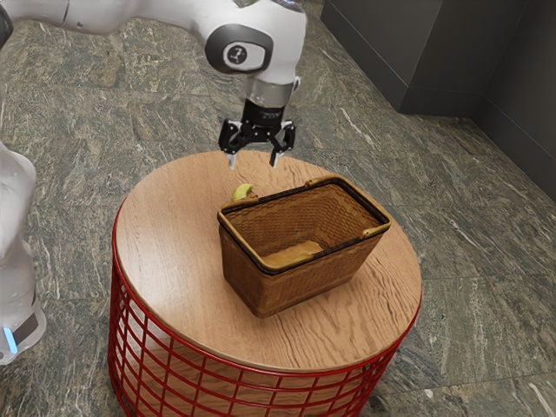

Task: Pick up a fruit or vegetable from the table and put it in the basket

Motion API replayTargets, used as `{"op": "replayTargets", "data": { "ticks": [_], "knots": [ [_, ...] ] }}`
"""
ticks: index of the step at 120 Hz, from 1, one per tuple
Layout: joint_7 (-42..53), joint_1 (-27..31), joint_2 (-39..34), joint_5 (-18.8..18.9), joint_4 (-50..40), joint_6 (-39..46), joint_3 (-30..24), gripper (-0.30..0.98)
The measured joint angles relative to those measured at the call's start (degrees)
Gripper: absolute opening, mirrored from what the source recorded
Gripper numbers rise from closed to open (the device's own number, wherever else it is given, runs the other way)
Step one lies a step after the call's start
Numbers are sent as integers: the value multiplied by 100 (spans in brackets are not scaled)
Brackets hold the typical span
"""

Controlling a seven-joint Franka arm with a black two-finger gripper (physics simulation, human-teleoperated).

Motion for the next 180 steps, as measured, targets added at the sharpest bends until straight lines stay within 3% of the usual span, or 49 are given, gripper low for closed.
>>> {"op": "replayTargets", "data": {
  "ticks": [39,180],
  "knots": [
    [-269,-1,-112,-13,-555,849,-32,68],
    [-480,-5,-168,0,-1639,1914,597,68]
  ]
}}
